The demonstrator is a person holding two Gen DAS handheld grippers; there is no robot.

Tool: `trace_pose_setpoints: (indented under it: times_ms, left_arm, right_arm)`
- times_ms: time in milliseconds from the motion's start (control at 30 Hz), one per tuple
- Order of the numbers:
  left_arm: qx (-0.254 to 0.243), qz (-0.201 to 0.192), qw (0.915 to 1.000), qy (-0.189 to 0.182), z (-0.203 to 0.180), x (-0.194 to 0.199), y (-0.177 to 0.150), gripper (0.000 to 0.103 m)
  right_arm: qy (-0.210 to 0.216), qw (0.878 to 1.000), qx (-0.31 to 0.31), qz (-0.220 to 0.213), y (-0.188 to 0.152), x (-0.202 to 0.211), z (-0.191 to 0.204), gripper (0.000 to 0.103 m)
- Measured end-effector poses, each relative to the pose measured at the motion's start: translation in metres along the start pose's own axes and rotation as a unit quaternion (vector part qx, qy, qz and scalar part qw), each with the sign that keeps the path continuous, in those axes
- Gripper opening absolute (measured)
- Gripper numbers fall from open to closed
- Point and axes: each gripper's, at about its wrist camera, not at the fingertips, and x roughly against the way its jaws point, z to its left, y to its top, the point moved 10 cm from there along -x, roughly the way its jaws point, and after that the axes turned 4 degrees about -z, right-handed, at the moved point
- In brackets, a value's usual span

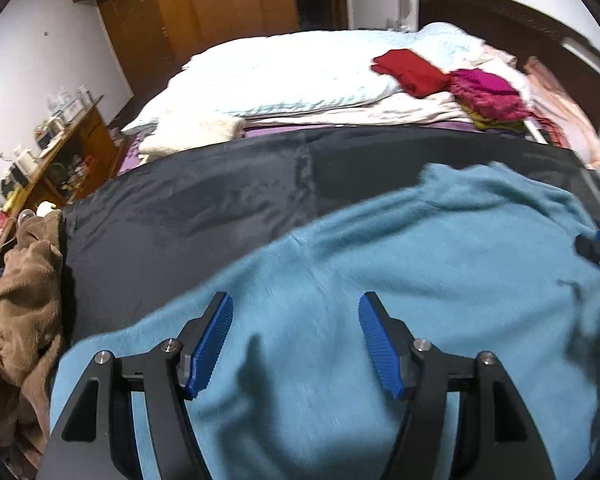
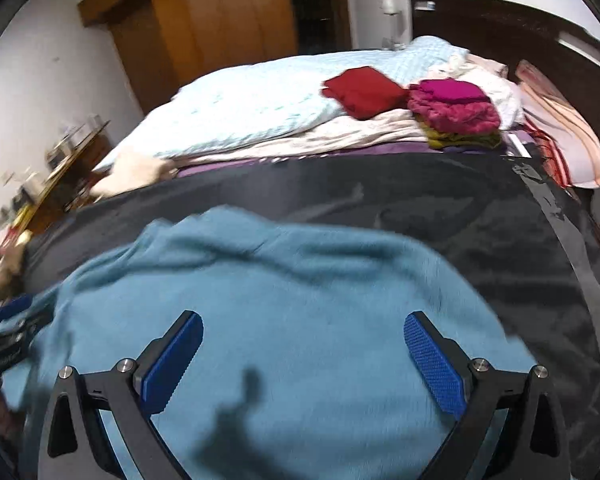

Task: Fold clothes
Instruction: 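Open the left gripper and smooth the sweater body across the bed cover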

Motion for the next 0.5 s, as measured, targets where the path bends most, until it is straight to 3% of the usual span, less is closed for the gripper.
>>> trace_pose_setpoints:
  times_ms: [100, 333, 367, 500]
  left_arm:
    - [-0.01, 0.01, 0.9994, -0.033, -0.012, 0.016, -0.02, 0.074]
    - [-0.019, 0.031, 0.9978, -0.056, -0.036, 0.03, -0.077, 0.076]
    - [-0.018, 0.028, 0.9981, -0.052, -0.035, 0.032, -0.082, 0.076]
    - [0.017, 0.018, 0.9982, -0.055, -0.02, 0.042, -0.095, 0.076]
  right_arm:
    - [0.008, 0.999, 0.041, 0.019, -0.029, 0.017, 0.024, 0.102]
    - [0.005, 0.994, 0.09, 0.066, -0.099, 0.022, 0.064, 0.102]
    - [-0.014, 0.992, 0.109, 0.056, -0.101, 0.02, 0.064, 0.102]
    - [-0.019, 0.994, 0.096, 0.037, -0.104, 0.025, 0.065, 0.102]
